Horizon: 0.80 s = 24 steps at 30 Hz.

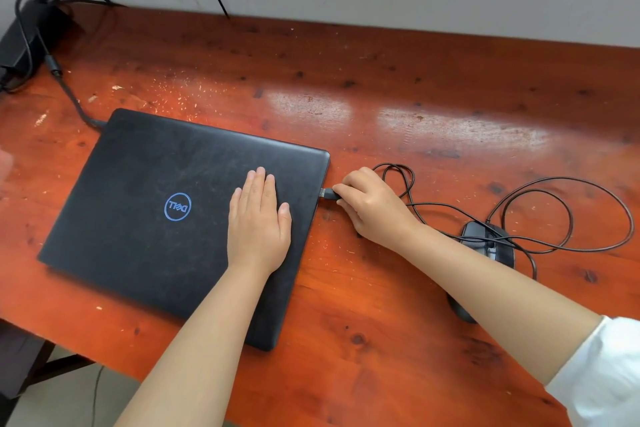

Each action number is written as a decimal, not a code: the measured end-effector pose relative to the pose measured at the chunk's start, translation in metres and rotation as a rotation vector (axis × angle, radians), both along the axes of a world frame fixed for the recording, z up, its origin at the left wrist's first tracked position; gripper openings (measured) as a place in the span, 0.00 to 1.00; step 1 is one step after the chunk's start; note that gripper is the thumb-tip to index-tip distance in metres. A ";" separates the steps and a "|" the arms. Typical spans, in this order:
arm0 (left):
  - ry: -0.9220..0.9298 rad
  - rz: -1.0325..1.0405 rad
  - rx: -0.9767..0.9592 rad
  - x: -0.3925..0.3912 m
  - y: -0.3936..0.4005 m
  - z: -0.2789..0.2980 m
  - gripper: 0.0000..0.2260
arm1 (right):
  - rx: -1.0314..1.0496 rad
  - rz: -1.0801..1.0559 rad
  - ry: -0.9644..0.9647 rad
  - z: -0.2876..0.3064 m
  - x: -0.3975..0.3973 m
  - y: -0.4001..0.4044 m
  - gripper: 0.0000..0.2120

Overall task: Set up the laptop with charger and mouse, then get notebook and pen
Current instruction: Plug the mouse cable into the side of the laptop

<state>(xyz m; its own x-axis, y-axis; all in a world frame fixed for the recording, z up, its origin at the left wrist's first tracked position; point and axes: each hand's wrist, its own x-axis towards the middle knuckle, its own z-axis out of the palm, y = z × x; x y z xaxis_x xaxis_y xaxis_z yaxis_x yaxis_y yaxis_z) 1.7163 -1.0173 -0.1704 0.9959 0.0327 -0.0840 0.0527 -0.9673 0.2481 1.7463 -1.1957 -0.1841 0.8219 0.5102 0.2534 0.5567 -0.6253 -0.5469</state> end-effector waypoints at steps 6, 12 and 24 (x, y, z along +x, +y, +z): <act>0.004 -0.004 0.005 0.001 0.000 -0.001 0.20 | 0.059 -0.073 0.011 -0.003 -0.005 0.006 0.06; 0.006 -0.003 0.020 0.001 0.000 -0.002 0.21 | 0.088 -0.087 0.007 -0.003 -0.001 0.008 0.08; 0.003 -0.002 0.038 0.001 -0.001 -0.002 0.21 | 0.007 -0.111 -0.107 0.001 -0.001 0.011 0.07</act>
<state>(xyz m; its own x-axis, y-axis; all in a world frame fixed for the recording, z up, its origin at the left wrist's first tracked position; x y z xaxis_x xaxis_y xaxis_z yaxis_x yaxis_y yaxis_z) 1.7170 -1.0180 -0.1721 0.9957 0.0337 -0.0862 0.0512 -0.9762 0.2108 1.7451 -1.1849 -0.1827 0.8411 0.4161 0.3457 0.5400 -0.6827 -0.4923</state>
